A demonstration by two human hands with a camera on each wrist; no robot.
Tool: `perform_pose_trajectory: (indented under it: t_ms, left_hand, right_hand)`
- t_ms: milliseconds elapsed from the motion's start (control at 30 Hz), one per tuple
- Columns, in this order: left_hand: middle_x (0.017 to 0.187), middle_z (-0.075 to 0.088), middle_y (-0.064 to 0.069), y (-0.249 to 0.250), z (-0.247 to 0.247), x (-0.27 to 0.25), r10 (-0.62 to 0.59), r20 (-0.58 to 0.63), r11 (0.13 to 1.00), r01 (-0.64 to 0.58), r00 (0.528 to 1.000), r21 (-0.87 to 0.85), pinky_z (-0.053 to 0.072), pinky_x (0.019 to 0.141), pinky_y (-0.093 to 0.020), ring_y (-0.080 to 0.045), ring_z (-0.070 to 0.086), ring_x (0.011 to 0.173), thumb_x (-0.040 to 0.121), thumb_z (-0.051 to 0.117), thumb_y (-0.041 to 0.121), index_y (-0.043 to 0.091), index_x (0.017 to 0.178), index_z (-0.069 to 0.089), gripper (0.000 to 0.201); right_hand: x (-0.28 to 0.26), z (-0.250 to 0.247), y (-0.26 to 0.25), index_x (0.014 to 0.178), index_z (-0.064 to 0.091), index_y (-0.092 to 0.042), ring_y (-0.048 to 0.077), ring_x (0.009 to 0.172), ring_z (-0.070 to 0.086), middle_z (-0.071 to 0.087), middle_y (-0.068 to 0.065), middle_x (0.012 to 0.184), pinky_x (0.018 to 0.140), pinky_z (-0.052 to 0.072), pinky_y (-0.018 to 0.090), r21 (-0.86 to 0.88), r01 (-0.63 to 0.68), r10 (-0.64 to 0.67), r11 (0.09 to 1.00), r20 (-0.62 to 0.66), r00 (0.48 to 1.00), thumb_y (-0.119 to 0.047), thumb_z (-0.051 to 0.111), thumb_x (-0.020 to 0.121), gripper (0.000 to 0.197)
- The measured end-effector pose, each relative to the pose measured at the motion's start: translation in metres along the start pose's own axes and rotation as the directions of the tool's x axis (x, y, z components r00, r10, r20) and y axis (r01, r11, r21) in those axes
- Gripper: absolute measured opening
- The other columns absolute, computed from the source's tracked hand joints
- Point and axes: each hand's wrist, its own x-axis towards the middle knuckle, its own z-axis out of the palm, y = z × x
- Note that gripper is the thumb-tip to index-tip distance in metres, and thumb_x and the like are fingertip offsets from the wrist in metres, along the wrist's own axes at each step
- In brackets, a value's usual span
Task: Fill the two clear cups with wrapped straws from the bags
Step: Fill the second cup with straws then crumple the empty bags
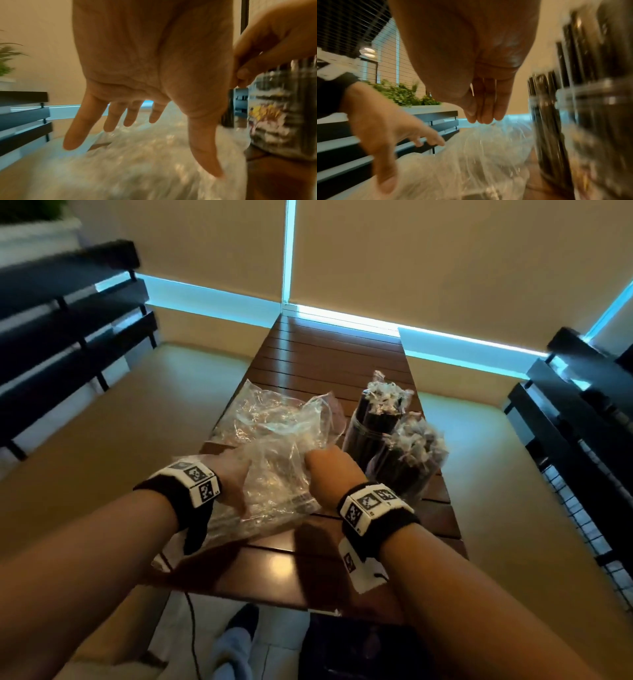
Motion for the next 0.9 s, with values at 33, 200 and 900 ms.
perform_pose_trajectory:
  t_ms: [33, 200, 900]
  left_hand:
    - [0.148, 0.043, -0.012, -0.009, 0.013, 0.002, -0.025, 0.046, 1.000, 0.025, 0.999, -0.004, 0.044, 0.100, -0.029, -0.030, 0.050, 0.128, 0.063, 0.088, 0.046, 0.017, 0.153, 0.016, 0.119]
    - [0.154, 0.031, -0.017, -0.031, 0.050, 0.001, -0.067, 0.153, 0.991, 0.084, 0.986, -0.105, 0.042, 0.100, -0.033, -0.033, 0.044, 0.133, 0.065, 0.089, 0.038, 0.015, 0.156, -0.002, 0.130]
    - [0.152, 0.027, -0.016, -0.051, 0.070, 0.014, 0.038, 0.076, 0.985, -0.024, 0.996, -0.173, 0.047, 0.101, -0.044, -0.036, 0.045, 0.130, 0.055, 0.094, 0.040, 0.023, 0.151, 0.015, 0.125]
  right_hand:
    - [0.007, 0.010, -0.001, 0.113, 0.063, -0.006, 0.037, 0.106, 0.061, 0.063, 0.017, 0.113, 0.085, 0.052, 0.041, 0.063, -0.064, 0.061, 0.996, 0.048, 0.997, -0.003, 0.051, 0.090, 0.027]
    - [0.034, 0.057, 0.005, 0.113, 0.068, -0.014, 0.033, 0.111, 0.060, 0.067, 0.012, 0.117, 0.093, 0.048, 0.033, 0.323, -0.304, 0.274, 0.896, 0.136, 0.952, -0.008, 0.057, 0.088, 0.028]
    - [0.061, 0.095, -0.030, 0.096, 0.066, -0.026, 0.026, 0.090, 0.062, 0.065, 0.001, 0.101, 0.077, 0.052, 0.031, 0.014, 0.279, -0.260, 0.960, 0.407, 0.875, -0.030, 0.070, 0.073, 0.024]
